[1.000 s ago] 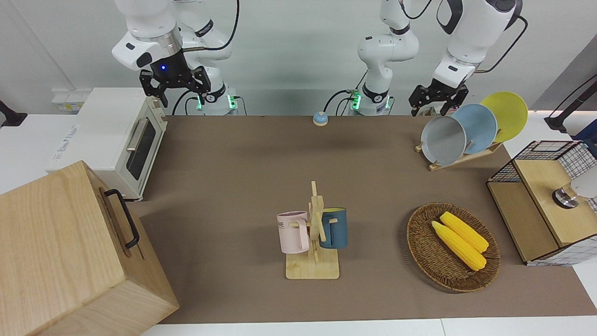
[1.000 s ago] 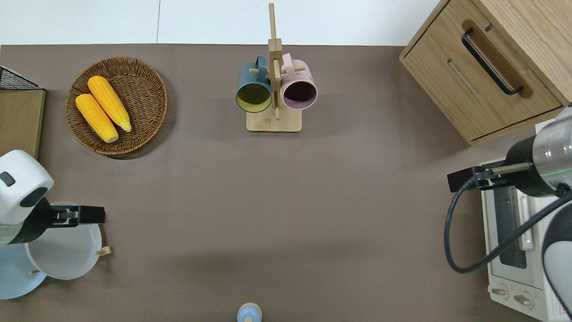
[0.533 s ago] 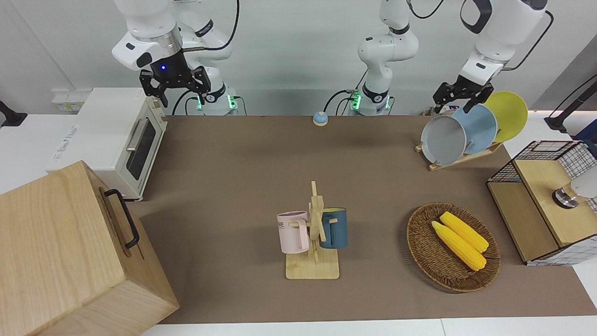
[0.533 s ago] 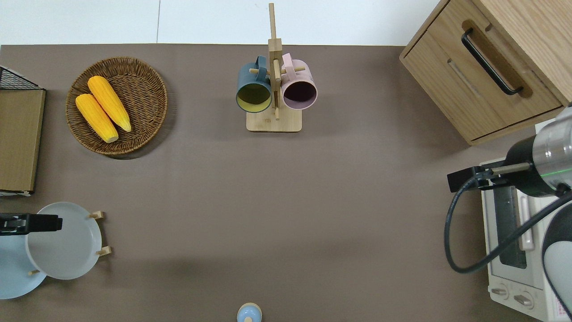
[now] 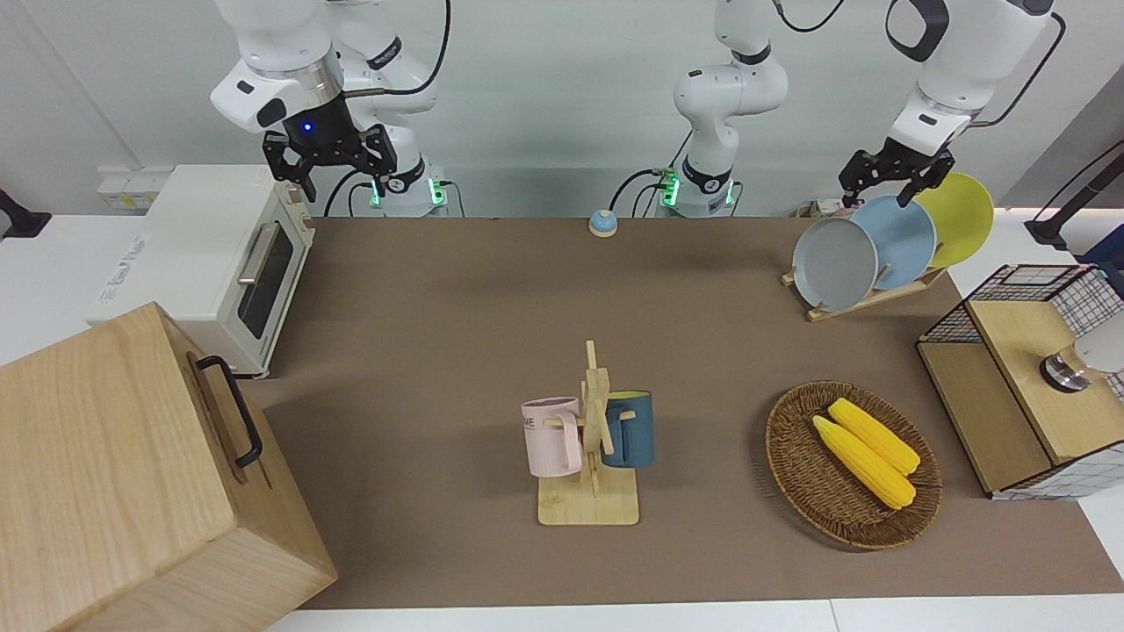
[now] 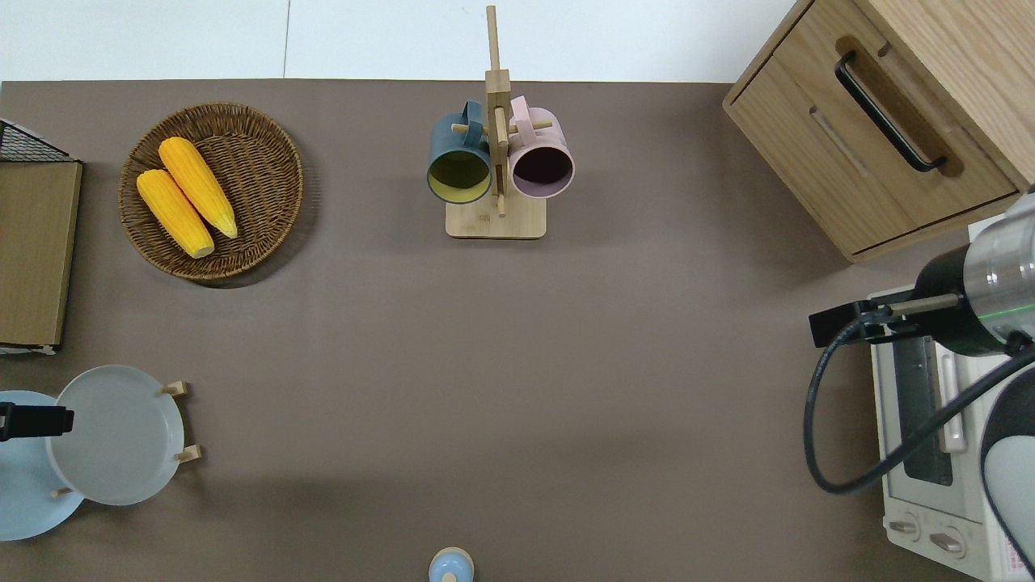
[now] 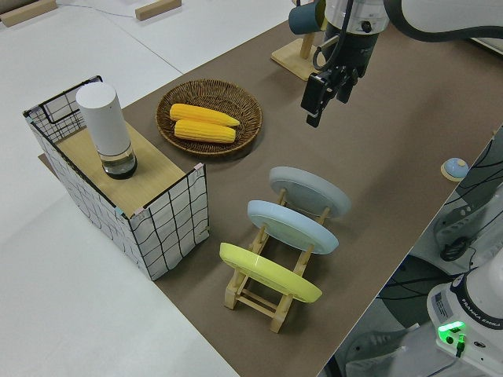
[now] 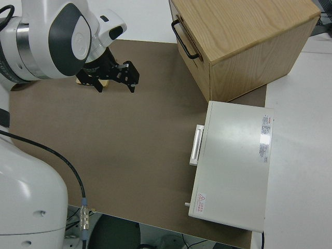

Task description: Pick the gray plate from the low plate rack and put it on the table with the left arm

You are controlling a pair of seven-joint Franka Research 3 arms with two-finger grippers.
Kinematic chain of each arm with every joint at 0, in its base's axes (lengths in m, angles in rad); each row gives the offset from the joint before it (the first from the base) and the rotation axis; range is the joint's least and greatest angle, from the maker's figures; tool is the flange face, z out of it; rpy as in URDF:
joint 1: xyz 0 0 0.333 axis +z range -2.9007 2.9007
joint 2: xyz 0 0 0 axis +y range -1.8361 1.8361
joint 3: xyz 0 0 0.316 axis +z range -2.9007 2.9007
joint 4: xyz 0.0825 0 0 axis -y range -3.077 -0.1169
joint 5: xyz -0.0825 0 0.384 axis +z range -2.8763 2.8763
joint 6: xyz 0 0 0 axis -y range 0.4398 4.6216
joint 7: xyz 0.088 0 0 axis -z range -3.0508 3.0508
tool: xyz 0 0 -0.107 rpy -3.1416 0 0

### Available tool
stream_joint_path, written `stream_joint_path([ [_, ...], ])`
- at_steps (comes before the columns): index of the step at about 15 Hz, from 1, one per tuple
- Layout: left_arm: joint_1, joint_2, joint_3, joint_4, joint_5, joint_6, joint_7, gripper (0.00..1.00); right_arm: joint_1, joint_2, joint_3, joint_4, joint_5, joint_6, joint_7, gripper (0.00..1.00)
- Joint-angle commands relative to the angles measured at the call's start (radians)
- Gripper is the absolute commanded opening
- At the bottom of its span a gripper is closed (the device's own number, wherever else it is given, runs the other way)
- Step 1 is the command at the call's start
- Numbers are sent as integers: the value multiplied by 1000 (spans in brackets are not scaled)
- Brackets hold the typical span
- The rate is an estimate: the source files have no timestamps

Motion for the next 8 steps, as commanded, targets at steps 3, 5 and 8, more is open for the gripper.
stream_joint_path([
  [3,9,-69,-4,-159,47,106,5,991,-10,-2,6,6,10,-14,0,990],
  [5,25,-69,-4,-205,51,161,11,991,-10,-2,6,6,10,-14,0,990],
  [8,39,-69,-4,-254,56,219,17,991,-10,-2,6,6,10,-14,0,990],
])
